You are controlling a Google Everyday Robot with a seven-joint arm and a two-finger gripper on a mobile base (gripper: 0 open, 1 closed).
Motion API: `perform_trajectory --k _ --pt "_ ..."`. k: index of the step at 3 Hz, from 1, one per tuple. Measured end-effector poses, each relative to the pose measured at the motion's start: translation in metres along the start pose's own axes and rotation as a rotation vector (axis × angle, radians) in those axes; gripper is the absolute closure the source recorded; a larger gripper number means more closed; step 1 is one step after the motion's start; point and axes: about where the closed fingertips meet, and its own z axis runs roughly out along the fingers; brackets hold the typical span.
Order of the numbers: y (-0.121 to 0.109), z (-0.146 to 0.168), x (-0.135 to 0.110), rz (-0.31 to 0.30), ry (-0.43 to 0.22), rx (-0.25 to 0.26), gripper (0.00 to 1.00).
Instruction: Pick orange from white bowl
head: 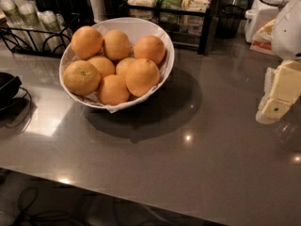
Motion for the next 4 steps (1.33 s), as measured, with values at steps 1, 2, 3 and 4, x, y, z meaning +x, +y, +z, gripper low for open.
perform_trajectory --k 1,2,3,4 --pt "0.000 0.000 0.000 0.000 0.000 0.000 0.00" --pt "0.005 0.011 -0.034 -0.062 -0.048 -0.025 0.00" --pt "0.028 0.015 -0.096 -0.236 -0.125 -0.051 0.00" --pt "0.028 0.015 -0.096 -0.237 -0.126 -0.051 0.00"
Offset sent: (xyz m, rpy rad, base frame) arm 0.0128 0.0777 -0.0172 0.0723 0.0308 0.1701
